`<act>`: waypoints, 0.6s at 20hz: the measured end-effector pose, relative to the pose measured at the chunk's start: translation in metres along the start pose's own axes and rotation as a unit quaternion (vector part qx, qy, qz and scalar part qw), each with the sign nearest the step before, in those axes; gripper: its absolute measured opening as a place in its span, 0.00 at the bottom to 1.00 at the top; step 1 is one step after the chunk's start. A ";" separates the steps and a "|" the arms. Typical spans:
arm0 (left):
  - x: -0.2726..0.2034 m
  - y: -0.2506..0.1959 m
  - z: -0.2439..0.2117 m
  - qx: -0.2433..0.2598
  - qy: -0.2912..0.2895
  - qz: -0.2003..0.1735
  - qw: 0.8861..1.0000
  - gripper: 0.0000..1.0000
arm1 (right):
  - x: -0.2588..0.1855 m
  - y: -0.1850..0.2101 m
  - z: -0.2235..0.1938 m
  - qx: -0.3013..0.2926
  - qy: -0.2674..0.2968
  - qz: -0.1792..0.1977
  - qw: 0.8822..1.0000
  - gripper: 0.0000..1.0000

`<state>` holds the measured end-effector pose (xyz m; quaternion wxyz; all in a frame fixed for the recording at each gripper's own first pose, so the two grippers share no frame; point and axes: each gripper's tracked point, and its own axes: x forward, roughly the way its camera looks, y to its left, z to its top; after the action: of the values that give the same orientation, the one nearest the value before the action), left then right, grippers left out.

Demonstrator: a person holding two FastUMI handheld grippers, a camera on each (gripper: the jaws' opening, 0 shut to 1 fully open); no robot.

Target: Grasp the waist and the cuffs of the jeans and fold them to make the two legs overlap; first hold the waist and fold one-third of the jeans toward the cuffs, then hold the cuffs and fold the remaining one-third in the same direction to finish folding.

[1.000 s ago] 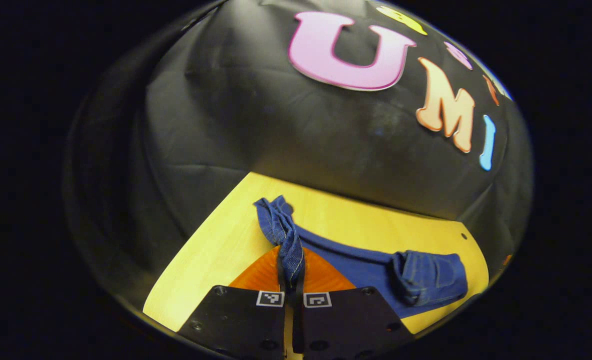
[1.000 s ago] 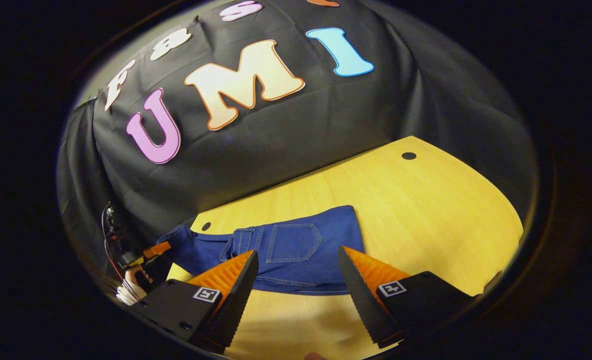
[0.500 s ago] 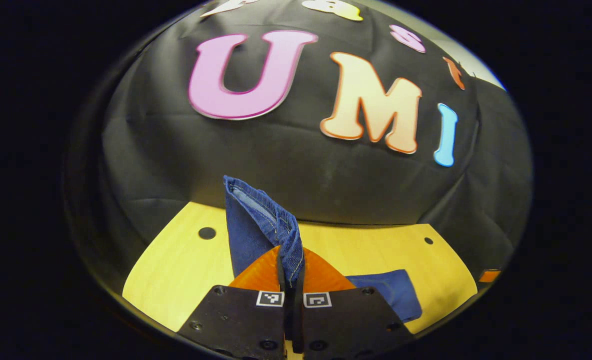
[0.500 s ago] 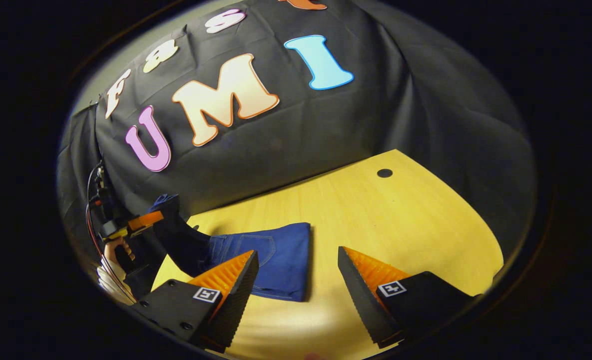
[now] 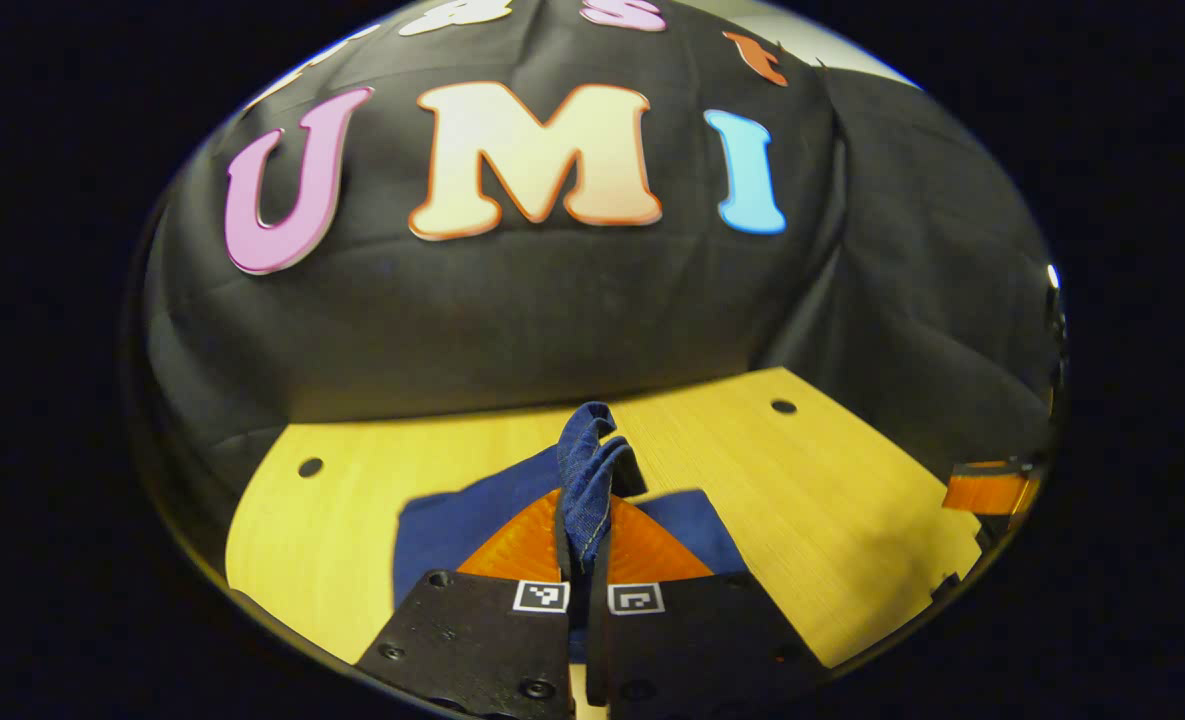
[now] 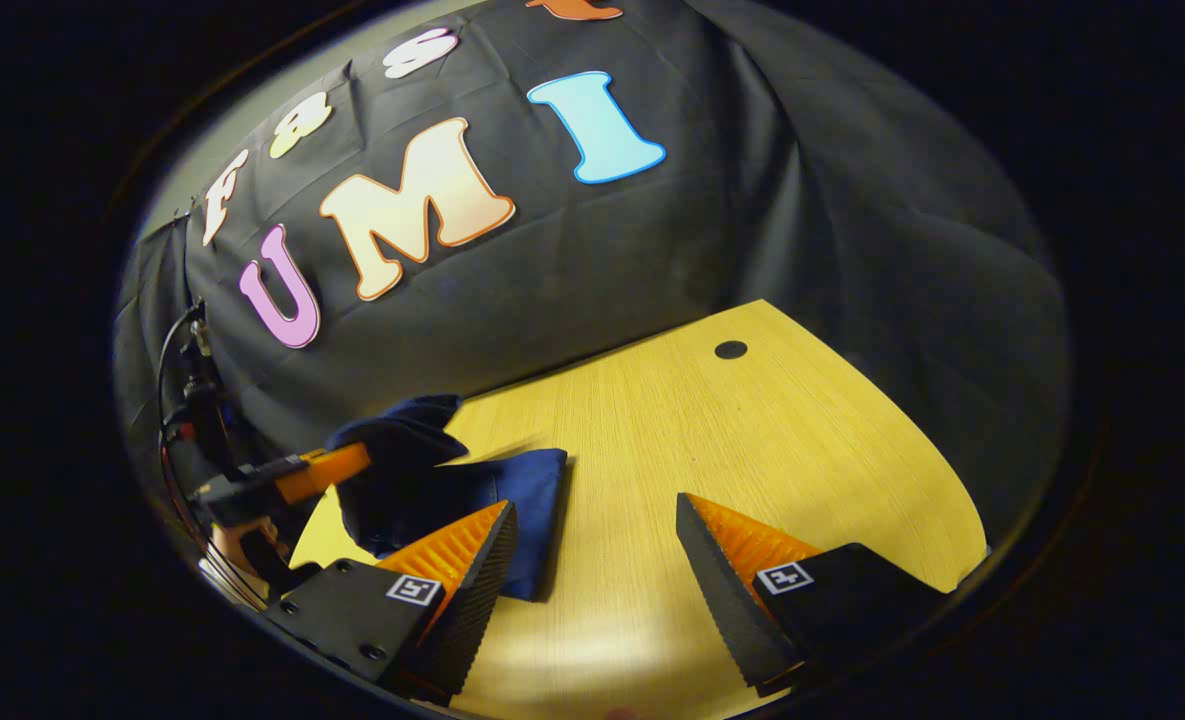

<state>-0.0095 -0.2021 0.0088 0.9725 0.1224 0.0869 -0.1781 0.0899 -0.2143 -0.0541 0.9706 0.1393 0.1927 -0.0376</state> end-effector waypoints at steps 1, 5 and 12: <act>0.004 -0.012 -0.018 0.006 0.013 0.001 1.000 0.00 | -0.001 -0.001 -0.004 -0.002 0.006 0.002 1.000 0.98; 0.019 -0.039 -0.069 0.035 0.038 0.004 0.999 0.04 | -0.007 -0.010 -0.016 -0.027 0.019 -0.001 0.999 0.98; -0.020 -0.072 -0.054 -0.078 0.017 -0.054 0.995 0.92 | -0.023 0.000 -0.019 -0.036 0.016 0.009 0.999 0.98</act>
<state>-0.0609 -0.2464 -0.0538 0.9664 0.0446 0.1233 -0.2210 0.0620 -0.2084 -0.0624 0.9722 0.1061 0.2078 -0.0200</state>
